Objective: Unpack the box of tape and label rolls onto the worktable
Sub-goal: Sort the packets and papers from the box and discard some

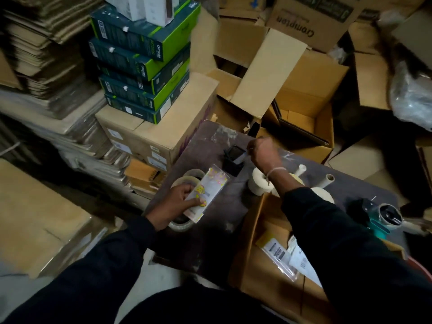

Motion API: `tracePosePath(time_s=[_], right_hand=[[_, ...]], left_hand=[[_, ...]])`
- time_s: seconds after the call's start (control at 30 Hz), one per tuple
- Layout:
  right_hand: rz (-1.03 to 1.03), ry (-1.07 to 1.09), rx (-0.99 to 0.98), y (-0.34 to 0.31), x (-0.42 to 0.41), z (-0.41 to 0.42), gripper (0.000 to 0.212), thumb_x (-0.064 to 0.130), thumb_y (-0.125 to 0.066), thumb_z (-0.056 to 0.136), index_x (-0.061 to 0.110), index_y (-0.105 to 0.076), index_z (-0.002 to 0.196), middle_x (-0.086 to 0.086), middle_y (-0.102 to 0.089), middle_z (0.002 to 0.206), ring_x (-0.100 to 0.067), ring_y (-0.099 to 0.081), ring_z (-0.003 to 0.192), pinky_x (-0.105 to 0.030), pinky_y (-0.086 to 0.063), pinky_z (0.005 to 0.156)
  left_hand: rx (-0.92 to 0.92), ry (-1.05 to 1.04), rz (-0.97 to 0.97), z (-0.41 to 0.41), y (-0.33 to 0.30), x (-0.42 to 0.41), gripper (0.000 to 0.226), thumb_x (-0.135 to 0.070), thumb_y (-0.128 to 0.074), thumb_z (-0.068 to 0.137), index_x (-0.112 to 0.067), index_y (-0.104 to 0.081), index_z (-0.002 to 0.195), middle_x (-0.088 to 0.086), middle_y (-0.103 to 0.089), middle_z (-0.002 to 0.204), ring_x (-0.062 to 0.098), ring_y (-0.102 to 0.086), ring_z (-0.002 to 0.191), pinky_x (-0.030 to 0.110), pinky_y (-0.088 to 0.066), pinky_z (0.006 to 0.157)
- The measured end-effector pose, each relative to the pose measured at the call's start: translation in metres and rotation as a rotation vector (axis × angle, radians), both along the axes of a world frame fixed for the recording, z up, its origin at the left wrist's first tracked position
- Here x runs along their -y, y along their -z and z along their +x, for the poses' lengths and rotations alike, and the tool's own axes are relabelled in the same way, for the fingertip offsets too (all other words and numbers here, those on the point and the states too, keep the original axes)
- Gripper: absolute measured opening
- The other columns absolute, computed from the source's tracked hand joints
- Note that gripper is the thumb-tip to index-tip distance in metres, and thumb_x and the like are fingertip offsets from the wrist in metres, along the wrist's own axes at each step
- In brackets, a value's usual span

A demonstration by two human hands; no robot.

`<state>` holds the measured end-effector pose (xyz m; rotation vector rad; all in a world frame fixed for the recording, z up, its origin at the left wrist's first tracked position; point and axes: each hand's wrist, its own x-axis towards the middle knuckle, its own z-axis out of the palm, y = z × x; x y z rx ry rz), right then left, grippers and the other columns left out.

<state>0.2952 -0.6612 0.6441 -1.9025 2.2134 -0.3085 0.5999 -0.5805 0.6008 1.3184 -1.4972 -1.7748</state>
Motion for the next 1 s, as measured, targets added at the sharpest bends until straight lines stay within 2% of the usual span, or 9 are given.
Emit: tracePosePath(time_s=[0.17, 0.37, 0.43, 0.5, 0.6, 0.67, 0.73, 0.87, 1.0], right_hand=[[0.008, 0.012, -0.102, 0.022, 0.012, 0.014, 0.020, 0.006, -0.057, 0.092, 0.008, -0.074, 0.103, -0.012, -0.068, 0.109, -0.032, -0.070, 0.095, -0.038, -0.060, 0.082], [-0.040, 0.113, 0.149, 0.018, 0.014, 0.003, 0.027, -0.003, -0.061, 0.088, 0.007, -0.072, 0.110, -0.010, -0.068, 0.116, -0.026, -0.070, 0.101, -0.038, -0.060, 0.088], [-0.066, 0.145, 0.207, 0.012, 0.006, -0.003, 0.030, -0.007, -0.057, 0.088, 0.005, -0.073, 0.110, -0.011, -0.071, 0.111, -0.020, -0.070, 0.090, -0.028, -0.059, 0.081], [-0.094, 0.200, 0.313, -0.002, -0.008, -0.008, 0.027, -0.006, -0.057, 0.089, 0.005, -0.074, 0.107, -0.009, -0.072, 0.101, -0.015, -0.067, 0.077, -0.020, -0.058, 0.073], [-0.156, 0.258, 0.539, -0.026, -0.038, -0.011, 0.016, 0.006, -0.065, 0.089, 0.008, -0.076, 0.100, -0.012, -0.075, 0.095, -0.028, -0.073, 0.086, -0.043, -0.061, 0.082], [-0.139, 0.283, 0.697, -0.049, -0.064, -0.007, 0.013, 0.018, -0.068, 0.092, 0.007, -0.074, 0.096, -0.014, -0.075, 0.089, -0.028, -0.074, 0.081, -0.047, -0.062, 0.078], [-0.085, 0.236, 0.808, -0.074, -0.091, -0.003, 0.025, 0.028, -0.067, 0.094, 0.004, -0.073, 0.096, -0.017, -0.075, 0.091, -0.022, -0.071, 0.077, -0.047, -0.060, 0.076], [0.043, 0.088, 0.878, -0.106, -0.136, -0.006, 0.033, 0.035, -0.070, 0.091, 0.005, -0.074, 0.103, -0.015, -0.075, 0.096, -0.019, -0.067, 0.079, -0.029, -0.056, 0.066], [-0.012, 0.130, 0.909, -0.108, -0.162, -0.026, 0.021, 0.014, -0.075, 0.088, -0.003, -0.070, 0.100, -0.014, -0.072, 0.075, -0.013, -0.065, 0.065, -0.026, -0.049, 0.056]], left_hand=[[-0.044, 0.006, 0.074, 0.006, 0.004, -0.002, 0.026, -0.003, -0.076, 0.087, 0.000, -0.070, 0.112, 0.005, -0.079, 0.097, 0.009, -0.072, 0.084, 0.020, -0.057, 0.073], [-0.073, -0.013, 0.066, 0.004, 0.002, 0.001, 0.030, 0.001, -0.076, 0.085, 0.007, -0.068, 0.113, 0.009, -0.079, 0.099, 0.010, -0.074, 0.083, 0.021, -0.058, 0.067], [-0.074, -0.007, 0.041, -0.002, -0.002, 0.001, 0.033, 0.000, -0.078, 0.084, 0.011, -0.065, 0.113, 0.017, -0.077, 0.107, 0.015, -0.072, 0.086, 0.025, -0.059, 0.070], [-0.064, 0.007, -0.006, -0.010, -0.007, 0.000, 0.026, -0.001, -0.079, 0.084, 0.008, -0.067, 0.105, 0.011, -0.077, 0.098, 0.013, -0.071, 0.083, 0.027, -0.056, 0.068], [-0.077, 0.004, -0.075, -0.024, -0.016, -0.001, 0.021, -0.002, -0.080, 0.083, 0.004, -0.070, 0.101, 0.009, -0.077, 0.095, 0.014, -0.070, 0.083, 0.029, -0.056, 0.070], [-0.097, 0.022, -0.112, -0.033, -0.026, -0.002, 0.021, -0.005, -0.082, 0.083, -0.003, -0.071, 0.101, 0.011, -0.078, 0.100, 0.015, -0.070, 0.088, 0.029, -0.056, 0.073], [-0.119, 0.052, -0.125, -0.044, -0.035, -0.003, 0.017, -0.004, -0.081, 0.084, -0.012, -0.072, 0.095, 0.000, -0.078, 0.094, 0.009, -0.071, 0.083, 0.023, -0.055, 0.068], [-0.155, 0.137, -0.140, -0.068, -0.057, -0.003, 0.019, -0.005, -0.079, 0.085, -0.003, -0.071, 0.102, 0.004, -0.077, 0.096, 0.011, -0.070, 0.084, 0.024, -0.055, 0.068], [-0.162, 0.223, -0.189, -0.093, -0.071, -0.011, 0.025, -0.004, -0.081, 0.083, 0.001, -0.069, 0.105, 0.006, -0.077, 0.102, 0.008, -0.070, 0.087, 0.019, -0.054, 0.072]])
